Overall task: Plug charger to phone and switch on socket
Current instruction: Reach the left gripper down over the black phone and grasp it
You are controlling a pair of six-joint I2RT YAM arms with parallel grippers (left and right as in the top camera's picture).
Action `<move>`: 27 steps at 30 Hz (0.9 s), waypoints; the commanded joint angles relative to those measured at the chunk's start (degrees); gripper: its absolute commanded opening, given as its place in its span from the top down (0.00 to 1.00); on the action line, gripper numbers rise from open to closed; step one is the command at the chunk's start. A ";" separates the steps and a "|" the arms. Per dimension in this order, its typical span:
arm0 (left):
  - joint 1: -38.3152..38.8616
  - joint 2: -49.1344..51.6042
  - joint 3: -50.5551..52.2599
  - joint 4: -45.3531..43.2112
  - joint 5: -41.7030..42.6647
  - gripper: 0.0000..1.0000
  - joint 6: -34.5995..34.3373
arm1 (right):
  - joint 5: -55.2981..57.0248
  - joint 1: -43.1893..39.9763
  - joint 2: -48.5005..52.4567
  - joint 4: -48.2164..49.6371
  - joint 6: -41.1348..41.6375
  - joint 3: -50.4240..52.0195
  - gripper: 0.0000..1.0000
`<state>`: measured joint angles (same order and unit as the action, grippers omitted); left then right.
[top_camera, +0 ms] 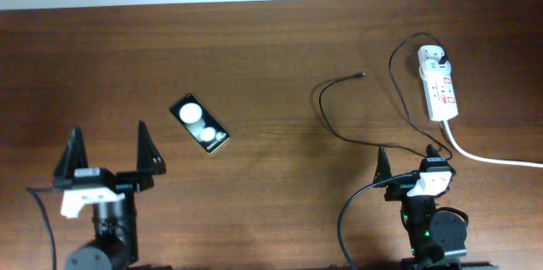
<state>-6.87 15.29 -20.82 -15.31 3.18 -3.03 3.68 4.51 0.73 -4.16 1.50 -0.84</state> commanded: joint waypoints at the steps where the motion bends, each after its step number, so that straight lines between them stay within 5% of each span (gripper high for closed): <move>1: -0.31 10.67 -12.35 5.68 -0.61 0.01 -0.59 | 0.92 0.39 -0.37 0.07 0.22 0.52 0.01; 8: -0.24 34.77 -49.00 50.47 1.14 0.01 -0.61 | 0.92 0.39 -0.37 0.07 0.22 0.52 0.01; 14: -0.26 44.28 -57.07 81.85 7.61 0.01 -0.61 | 0.92 0.39 -0.37 0.07 0.22 0.52 0.01; 18: -0.24 48.41 -57.07 84.02 13.53 0.01 -5.51 | 0.92 0.39 -0.37 0.07 0.22 0.52 0.01; 27: 5.44 68.02 -59.21 84.76 1.95 0.01 -28.70 | 0.92 0.39 -0.37 0.07 0.22 0.52 0.01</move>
<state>-4.82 77.89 -77.69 70.24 8.71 -24.38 3.68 4.51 0.69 -4.14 1.52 -0.82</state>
